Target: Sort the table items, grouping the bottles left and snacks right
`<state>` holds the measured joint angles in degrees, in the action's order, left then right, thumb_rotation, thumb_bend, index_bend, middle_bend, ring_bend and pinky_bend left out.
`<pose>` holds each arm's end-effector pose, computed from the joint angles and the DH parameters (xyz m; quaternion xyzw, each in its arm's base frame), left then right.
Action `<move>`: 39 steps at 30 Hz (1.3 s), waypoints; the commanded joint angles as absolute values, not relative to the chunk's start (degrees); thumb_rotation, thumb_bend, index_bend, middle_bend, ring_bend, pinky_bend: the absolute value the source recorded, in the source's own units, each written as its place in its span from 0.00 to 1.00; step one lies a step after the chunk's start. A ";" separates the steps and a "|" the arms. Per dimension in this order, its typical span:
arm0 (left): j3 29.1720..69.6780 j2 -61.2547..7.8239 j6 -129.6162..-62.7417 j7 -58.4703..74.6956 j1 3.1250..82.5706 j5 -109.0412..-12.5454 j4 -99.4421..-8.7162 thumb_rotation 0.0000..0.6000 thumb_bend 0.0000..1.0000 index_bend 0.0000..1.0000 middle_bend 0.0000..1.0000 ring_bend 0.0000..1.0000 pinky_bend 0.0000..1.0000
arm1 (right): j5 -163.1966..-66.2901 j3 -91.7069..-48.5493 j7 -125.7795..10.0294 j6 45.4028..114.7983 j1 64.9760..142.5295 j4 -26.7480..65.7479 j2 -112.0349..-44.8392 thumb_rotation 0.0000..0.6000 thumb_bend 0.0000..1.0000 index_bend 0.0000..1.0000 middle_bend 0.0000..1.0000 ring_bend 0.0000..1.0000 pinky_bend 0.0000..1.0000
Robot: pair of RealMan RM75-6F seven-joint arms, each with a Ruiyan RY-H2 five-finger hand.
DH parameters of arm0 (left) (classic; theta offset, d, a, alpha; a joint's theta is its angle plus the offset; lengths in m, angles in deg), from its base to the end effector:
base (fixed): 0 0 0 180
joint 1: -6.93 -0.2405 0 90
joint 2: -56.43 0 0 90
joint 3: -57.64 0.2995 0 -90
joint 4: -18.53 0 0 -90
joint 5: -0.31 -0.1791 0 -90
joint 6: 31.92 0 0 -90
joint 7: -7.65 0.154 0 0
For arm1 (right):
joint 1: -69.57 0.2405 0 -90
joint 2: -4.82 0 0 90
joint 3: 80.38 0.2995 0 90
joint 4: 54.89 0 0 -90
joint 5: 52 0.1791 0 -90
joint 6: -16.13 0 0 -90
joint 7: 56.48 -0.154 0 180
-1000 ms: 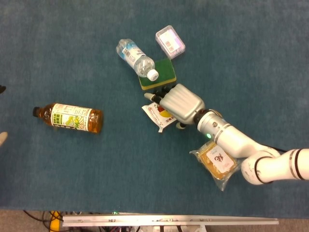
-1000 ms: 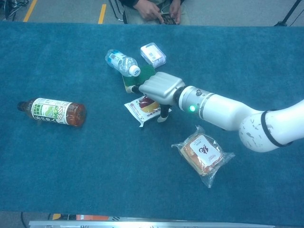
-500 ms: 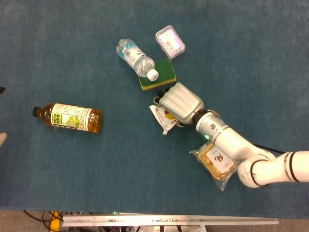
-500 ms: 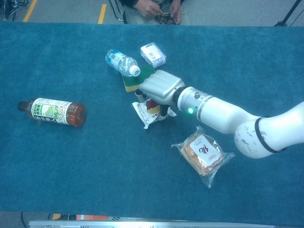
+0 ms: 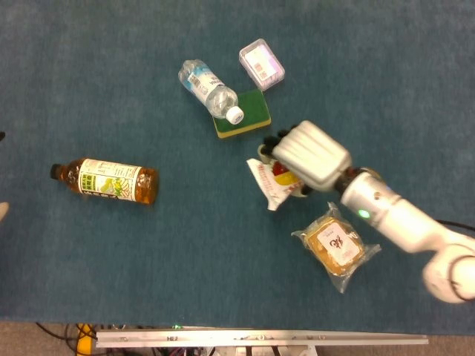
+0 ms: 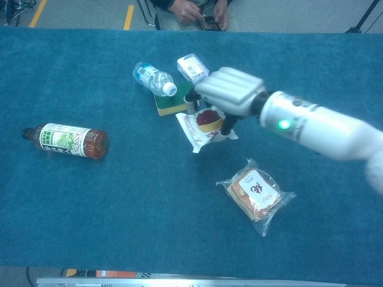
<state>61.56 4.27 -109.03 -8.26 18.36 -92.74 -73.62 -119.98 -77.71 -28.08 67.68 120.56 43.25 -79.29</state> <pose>-0.3266 0.2038 0.2385 -0.6697 -0.4282 -0.3598 0.4886 -0.1120 -0.3362 0.0003 0.8554 -0.2599 0.3358 0.2966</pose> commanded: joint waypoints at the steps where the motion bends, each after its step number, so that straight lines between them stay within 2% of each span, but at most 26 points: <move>1: 61.43 4.20 -108.72 -7.99 18.53 -92.56 -73.80 1.00 0.26 0.06 0.11 0.07 0.21 | -127.35 -80.76 -33.80 70.07 117.12 48.49 -73.07 1.00 0.09 0.48 0.41 0.44 0.55; 10: 61.16 3.63 -107.05 -5.95 19.56 -92.52 -75.26 1.00 0.26 0.06 0.11 0.07 0.21 | -140.85 -87.16 -39.81 71.80 113.54 51.92 -67.62 1.00 0.09 0.48 0.41 0.44 0.55; 19: 61.18 3.58 -106.50 -5.14 19.69 -92.12 -75.81 1.00 0.26 0.06 0.10 0.07 0.21 | -143.53 -89.30 -38.10 69.61 112.17 51.87 -66.58 1.00 0.09 0.47 0.41 0.43 0.55; 22: 61.14 3.54 -106.34 -5.11 19.76 -91.97 -75.87 1.00 0.26 0.06 0.10 0.07 0.21 | -142.84 -89.27 -36.66 68.72 111.88 51.85 -66.39 1.00 0.09 0.36 0.39 0.39 0.55; 26: 61.12 3.39 -106.16 -5.06 19.86 -91.93 -75.76 1.00 0.26 0.06 0.10 0.07 0.21 | -142.01 -88.69 -34.88 68.58 111.26 52.51 -65.81 1.00 0.07 0.18 0.31 0.33 0.53; 29: 61.07 3.32 -106.10 -5.03 19.96 -91.96 -75.74 1.00 0.26 0.06 0.10 0.07 0.21 | -141.92 -88.40 -34.80 68.51 110.92 52.95 -65.39 1.00 0.05 0.10 0.26 0.31 0.51; 33: 61.03 3.35 -106.07 -4.96 20.00 -91.88 -75.78 1.00 0.26 0.06 0.10 0.07 0.21 | -142.37 -87.88 -35.36 69.15 110.42 53.37 -64.54 1.00 0.05 0.04 0.24 0.29 0.49; 39: 61.01 3.37 -106.14 -4.91 19.99 -91.86 -75.86 1.00 0.26 0.06 0.10 0.07 0.21 | -142.20 -86.23 -36.94 71.11 109.34 53.35 -63.65 1.00 0.04 0.04 0.24 0.28 0.49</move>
